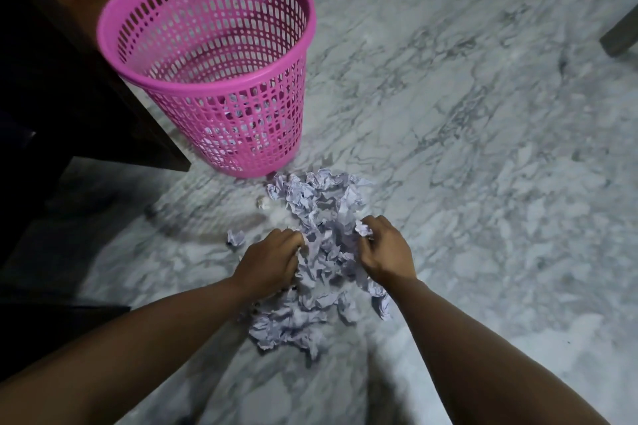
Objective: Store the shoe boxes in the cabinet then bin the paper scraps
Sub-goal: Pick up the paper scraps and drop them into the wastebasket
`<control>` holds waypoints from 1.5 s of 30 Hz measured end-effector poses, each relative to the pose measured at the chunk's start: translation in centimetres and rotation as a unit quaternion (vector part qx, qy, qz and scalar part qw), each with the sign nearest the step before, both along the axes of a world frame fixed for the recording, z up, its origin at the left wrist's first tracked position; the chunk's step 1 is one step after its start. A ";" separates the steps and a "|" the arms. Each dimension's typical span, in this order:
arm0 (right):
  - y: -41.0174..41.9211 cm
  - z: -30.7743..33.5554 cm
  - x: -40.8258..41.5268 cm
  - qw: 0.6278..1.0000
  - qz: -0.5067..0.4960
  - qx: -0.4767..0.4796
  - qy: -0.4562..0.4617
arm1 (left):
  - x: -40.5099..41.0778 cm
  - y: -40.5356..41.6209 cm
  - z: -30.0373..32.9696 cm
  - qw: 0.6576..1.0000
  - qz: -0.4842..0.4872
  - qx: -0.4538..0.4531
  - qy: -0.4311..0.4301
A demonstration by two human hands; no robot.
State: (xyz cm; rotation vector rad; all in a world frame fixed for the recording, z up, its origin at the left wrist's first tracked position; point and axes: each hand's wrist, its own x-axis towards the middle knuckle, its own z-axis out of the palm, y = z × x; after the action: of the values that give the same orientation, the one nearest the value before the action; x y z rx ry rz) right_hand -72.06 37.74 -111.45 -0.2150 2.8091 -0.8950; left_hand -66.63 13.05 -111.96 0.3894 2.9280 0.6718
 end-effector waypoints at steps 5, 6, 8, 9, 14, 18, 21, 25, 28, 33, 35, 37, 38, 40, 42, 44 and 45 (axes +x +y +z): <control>-0.2 1.6 -0.8 0.996 -0.020 -0.076 0.046 | -0.8 0.5 1.9 0.999 0.039 0.026 -0.025; -0.3 1.8 -0.8 0.996 -0.013 -0.078 0.051 | -1.1 0.5 2.4 0.998 0.043 0.032 -0.032; -0.6 2.2 -0.8 0.995 -0.006 -0.085 0.055 | -1.6 0.5 3.2 0.998 0.044 0.038 -0.033; -0.8 2.3 -0.9 0.994 -0.009 -0.095 0.056 | -1.9 0.4 3.6 0.998 0.049 0.038 -0.029; -2.7 5.2 -3.0 0.979 -0.043 -0.187 0.076 | -3.5 0.3 5.7 0.993 0.097 0.073 0.012; -5.2 10.4 -5.4 0.947 -0.042 -0.285 0.142 | -5.1 -0.1 8.5 0.980 0.108 0.151 0.068; -7.5 14.3 -7.3 0.906 -0.053 -0.386 0.166 | -6.4 -0.2 12.2 0.957 0.130 0.225 0.126; -10.8 21.0 -10.0 0.850 -0.014 -0.477 0.223 | -8.5 -1.1 20.0 0.911 0.167 0.289 0.244; -13.7 26.4 -13.0 0.813 -0.003 -0.514 0.273 | -11.6 -3.7 25.9 0.856 0.182 0.298 0.382; -18.6 31.0 -18.1 0.891 0.003 -0.387 0.236 | -17.9 -8.9 30.8 0.804 0.270 0.273 0.454; -20.0 30.8 -20.0 0.956 0.075 -0.245 0.144 | -19.7 -10.4 29.4 0.846 0.326 0.219 0.360; -20.9 30.3 -21.0 0.985 0.145 -0.089 0.030 | -20.9 -11.7 27.0 0.907 0.362 0.118 0.177; -21.1 30.1 -20.9 0.985 0.165 -0.049 0.002 | -21.2 -12.1 26.0 0.925 0.359 0.080 0.101; -20.9 29.4 -20.8 0.984 0.159 -0.066 0.034 | -20.6 -12.1 25.1 0.933 0.350 0.041 0.077; -19.7 28.4 -20.5 0.973 0.117 -0.167 0.105 | -19.0 -10.9 25.3 0.920 0.347 0.034 0.179; -17.3 27.1 -19.3 0.941 0.067 -0.285 0.172 | -16.0 -8.8 25.6 0.912 0.286 0.055 0.289; -15.7 25.8 -18.3 0.921 0.040 -0.329 0.204 | -14.0 -7.5 25.0 0.912 0.233 0.070 0.329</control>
State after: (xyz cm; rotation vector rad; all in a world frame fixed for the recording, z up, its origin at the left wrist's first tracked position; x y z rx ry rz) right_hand -90.35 22.00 -85.60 -0.6695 2.6858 -1.9422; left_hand -80.66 5.59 -86.95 -0.1242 3.6803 0.9703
